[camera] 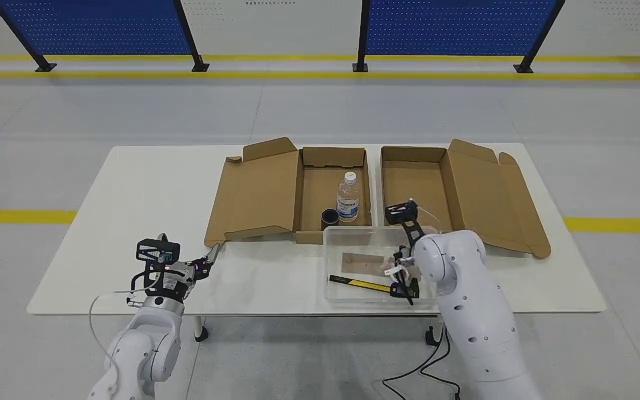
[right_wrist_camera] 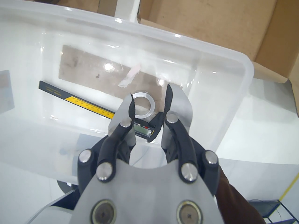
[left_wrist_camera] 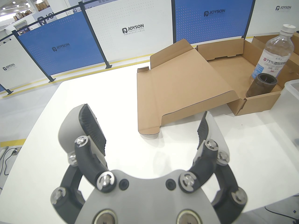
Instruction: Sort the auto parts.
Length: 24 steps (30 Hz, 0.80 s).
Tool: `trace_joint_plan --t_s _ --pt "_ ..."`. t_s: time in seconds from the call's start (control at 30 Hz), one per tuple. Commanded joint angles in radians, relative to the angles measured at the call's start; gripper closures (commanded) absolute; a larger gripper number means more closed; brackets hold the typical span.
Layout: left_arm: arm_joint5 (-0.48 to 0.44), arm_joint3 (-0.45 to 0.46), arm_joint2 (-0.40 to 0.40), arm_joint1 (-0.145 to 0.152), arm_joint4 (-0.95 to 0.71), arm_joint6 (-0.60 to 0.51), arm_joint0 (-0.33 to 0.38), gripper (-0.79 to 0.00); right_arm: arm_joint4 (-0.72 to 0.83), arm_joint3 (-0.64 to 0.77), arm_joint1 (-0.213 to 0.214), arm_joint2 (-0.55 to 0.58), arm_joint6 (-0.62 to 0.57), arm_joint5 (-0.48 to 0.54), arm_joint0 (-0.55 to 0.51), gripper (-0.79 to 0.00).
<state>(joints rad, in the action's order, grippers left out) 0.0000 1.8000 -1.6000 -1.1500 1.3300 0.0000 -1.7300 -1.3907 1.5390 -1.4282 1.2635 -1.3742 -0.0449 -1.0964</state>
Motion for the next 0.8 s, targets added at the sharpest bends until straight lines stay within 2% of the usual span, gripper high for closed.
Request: trace_joint_plan --t_s 0.0,0.27,0.77 --pt "0.0 0.0 0.0 0.0 0.0 0.0 0.0 -0.785 0.001 -0.026 0.0 -0.007 -0.009 0.004 0.008 -0.296" --pt "0.0 0.0 0.0 0.0 0.0 0.0 0.0 -0.785 -0.003 -0.068 0.0 -0.019 -0.021 0.001 0.02 -0.271" --pt "0.0 0.0 0.0 0.0 0.0 0.0 0.0 -0.785 -0.001 -0.087 0.01 0.002 -0.023 -0.001 -0.005 -0.283"
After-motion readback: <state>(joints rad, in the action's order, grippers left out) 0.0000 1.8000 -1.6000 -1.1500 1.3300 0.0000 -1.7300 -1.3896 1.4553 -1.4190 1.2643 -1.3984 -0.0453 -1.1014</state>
